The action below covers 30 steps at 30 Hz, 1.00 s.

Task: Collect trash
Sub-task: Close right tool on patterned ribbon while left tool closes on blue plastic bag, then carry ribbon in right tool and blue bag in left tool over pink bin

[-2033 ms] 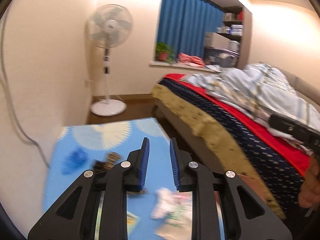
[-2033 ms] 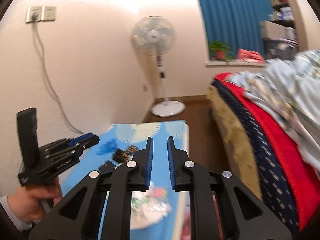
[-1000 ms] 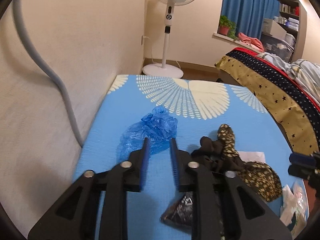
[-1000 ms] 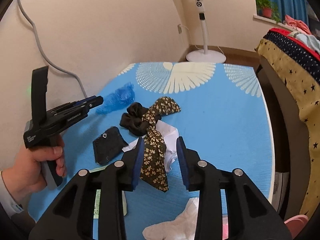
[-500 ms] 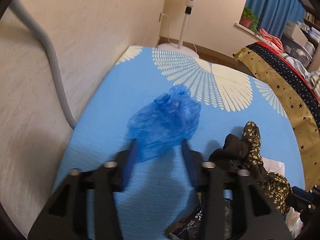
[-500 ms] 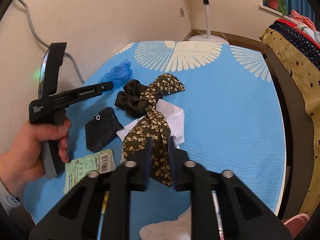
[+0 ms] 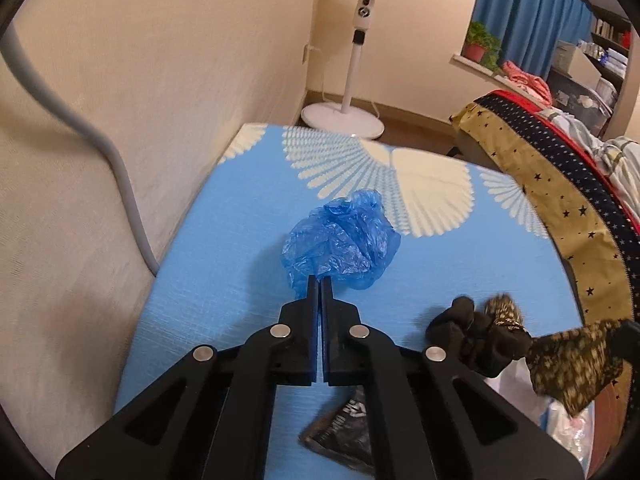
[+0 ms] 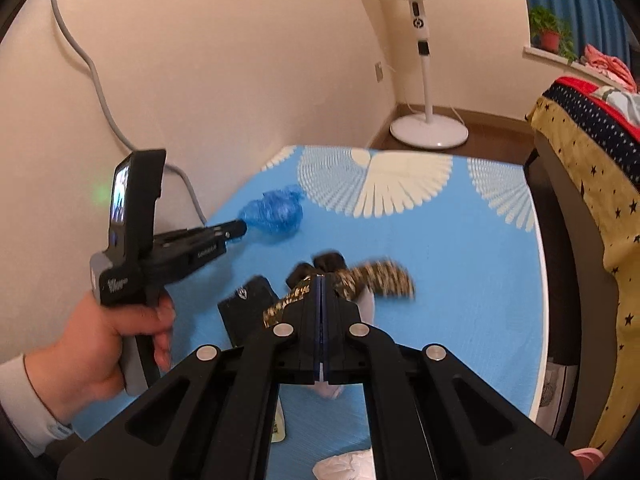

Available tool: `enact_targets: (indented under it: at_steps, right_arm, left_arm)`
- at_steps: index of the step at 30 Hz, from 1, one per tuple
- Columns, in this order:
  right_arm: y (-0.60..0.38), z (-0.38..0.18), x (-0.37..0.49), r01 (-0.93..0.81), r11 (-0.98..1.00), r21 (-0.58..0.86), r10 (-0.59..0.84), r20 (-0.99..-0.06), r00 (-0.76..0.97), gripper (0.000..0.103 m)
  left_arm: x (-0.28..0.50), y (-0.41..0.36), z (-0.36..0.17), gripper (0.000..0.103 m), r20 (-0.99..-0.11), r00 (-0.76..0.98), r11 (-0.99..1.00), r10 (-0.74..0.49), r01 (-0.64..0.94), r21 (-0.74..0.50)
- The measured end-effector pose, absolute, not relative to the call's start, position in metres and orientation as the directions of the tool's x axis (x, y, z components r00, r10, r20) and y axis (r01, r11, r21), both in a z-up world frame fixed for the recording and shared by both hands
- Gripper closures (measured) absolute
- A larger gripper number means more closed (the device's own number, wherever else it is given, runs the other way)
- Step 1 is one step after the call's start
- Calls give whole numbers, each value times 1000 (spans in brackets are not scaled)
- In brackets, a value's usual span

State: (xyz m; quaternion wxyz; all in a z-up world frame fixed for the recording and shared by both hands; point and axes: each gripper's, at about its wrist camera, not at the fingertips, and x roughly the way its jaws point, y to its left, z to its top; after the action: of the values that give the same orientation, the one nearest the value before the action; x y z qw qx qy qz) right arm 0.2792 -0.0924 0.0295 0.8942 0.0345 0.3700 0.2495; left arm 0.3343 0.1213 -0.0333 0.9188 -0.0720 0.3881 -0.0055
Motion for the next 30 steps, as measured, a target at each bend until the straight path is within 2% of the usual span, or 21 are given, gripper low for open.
enact_targets:
  at_steps: [15,30]
  right_arm:
    - [-143,96,254,-364,878,312,479,-528,702,103]
    - [-197,129,180,-287,915,284,396,-491,776,103]
  left_arm:
    - [278,94,34,102,-635,767,990,-91,0,-142]
    - [197,41,51,102,-588,794,981,-152,47,-189]
